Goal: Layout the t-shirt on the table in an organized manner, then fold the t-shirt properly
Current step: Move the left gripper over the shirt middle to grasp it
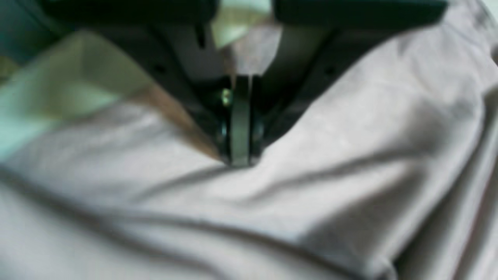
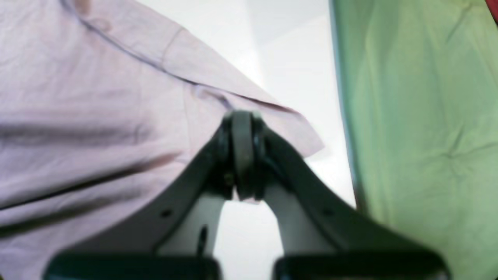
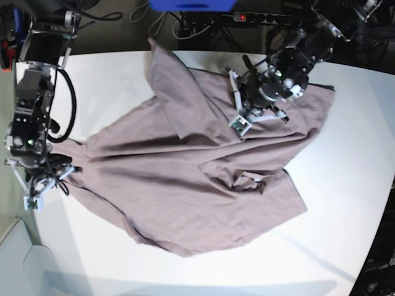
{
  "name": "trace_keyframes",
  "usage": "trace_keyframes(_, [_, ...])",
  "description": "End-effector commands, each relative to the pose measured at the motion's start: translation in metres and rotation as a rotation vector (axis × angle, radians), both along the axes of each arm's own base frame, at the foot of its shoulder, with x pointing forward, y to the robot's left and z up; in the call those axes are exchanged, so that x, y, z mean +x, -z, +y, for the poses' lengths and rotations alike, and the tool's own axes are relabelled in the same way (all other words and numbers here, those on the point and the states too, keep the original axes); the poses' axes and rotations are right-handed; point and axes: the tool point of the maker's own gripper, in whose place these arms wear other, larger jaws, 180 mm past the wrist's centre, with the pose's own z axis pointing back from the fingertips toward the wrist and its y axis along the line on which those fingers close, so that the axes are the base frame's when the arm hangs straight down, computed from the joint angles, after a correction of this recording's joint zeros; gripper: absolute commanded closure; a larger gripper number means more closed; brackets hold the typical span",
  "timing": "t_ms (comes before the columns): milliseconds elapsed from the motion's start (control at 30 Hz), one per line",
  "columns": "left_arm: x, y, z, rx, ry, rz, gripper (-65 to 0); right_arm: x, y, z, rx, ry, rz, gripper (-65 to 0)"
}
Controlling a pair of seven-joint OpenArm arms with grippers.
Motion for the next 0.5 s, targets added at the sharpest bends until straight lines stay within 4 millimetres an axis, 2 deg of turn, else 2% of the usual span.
trace_keyframes(0, [-0.014, 0.017, 0.034, 0.121, -0.022, 0.074, -0.2, 0.008, -0.018, -0.006, -0.024, 0.002, -0.055, 0.0])
trace_keyframes(133, [-0.012, 0.018, 0.071, 0.191, -0.023, 0.057, -0.2, 0.008, -0.019, -0.008, -0.025, 0.007, -0.056, 0.0])
trace_keyframes(233, [-0.005, 0.011, 0.102, 0.252, -0.029, 0.033, -0.2, 0.008, -0.018, -0.008, -0.024, 0.008, -0.053, 0.0])
trace_keyframes(467, [0.036, -0.022, 0.171, 0.298, -0.229, -0.065, -0.2, 0.007, -0.017, -0.007, -0.024, 0.005, -0.050, 0.0])
